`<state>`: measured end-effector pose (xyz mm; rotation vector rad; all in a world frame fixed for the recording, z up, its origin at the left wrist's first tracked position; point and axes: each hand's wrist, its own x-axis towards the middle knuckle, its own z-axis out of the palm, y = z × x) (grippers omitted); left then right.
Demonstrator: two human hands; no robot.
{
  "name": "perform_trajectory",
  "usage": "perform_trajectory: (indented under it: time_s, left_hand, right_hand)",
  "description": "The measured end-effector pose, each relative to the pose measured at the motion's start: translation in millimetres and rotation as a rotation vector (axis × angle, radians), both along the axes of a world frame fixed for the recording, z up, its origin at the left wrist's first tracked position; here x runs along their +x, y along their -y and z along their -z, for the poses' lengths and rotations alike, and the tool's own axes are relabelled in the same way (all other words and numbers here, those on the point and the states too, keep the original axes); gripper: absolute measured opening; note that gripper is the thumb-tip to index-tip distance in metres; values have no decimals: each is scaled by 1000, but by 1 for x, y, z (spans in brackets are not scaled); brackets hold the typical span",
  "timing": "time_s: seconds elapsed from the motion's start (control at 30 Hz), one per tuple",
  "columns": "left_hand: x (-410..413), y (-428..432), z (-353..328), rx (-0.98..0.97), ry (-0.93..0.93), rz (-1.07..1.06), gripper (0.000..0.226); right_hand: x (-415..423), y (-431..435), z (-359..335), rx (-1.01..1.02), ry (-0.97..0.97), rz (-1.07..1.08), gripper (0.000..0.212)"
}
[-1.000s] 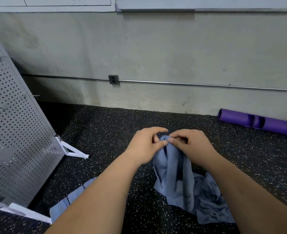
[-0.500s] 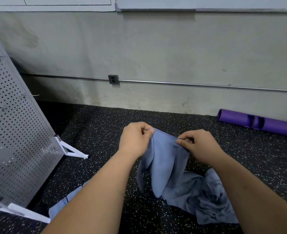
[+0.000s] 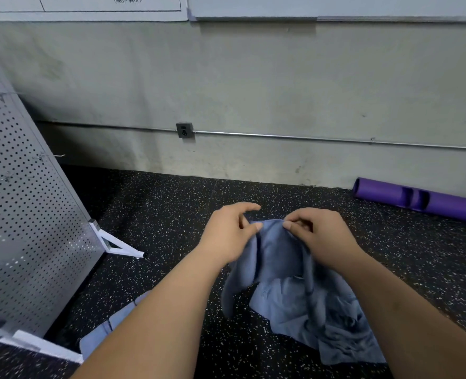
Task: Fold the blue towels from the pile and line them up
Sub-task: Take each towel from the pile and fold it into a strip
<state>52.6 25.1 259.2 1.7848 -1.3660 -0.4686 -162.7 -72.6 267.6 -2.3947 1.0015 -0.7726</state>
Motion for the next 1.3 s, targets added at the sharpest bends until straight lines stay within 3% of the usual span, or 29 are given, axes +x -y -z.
perform_trajectory:
  time_s: [0.07, 0.23, 0.47, 0.7, 0.77, 0.9, 1.07, 1.13, 1.23, 1.3]
  left_hand:
    - [-7, 1, 0, 11, 12, 64, 33]
    - [-11, 3, 2, 35, 84, 98, 1]
    - [-9, 6, 6, 39, 108, 91, 12]
    - [10, 4, 1, 81, 186, -181, 15]
    - [14, 2, 1, 106, 198, -236, 15]
    - [8, 0, 1, 127, 158, -129, 5]
    - [-9, 1, 1, 70, 140, 101, 37]
    - [-13, 3, 3, 64, 149, 135, 30]
    - [-15, 3, 3, 74, 157, 136, 3]
    - [-14, 3, 3, 79, 155, 121, 6]
  right_hand:
    - [7, -5, 1, 0, -13, -54, 7]
    - [12, -11, -1, 43, -23, -106, 3]
    - [8, -6, 0, 91, -38, -86, 5]
    - [-11, 12, 3, 203, -78, 6, 11]
    - [-17, 15, 2, 157, -87, 40, 12]
    - [-14, 9, -3, 68, -44, 29, 12]
    - [4, -6, -5, 49, -35, -90, 6]
    - [8, -9, -4, 55, -28, -124, 3]
    - [9, -9, -4, 71, -24, -122, 1]
    - [8, -8, -4, 85, -32, -120, 1]
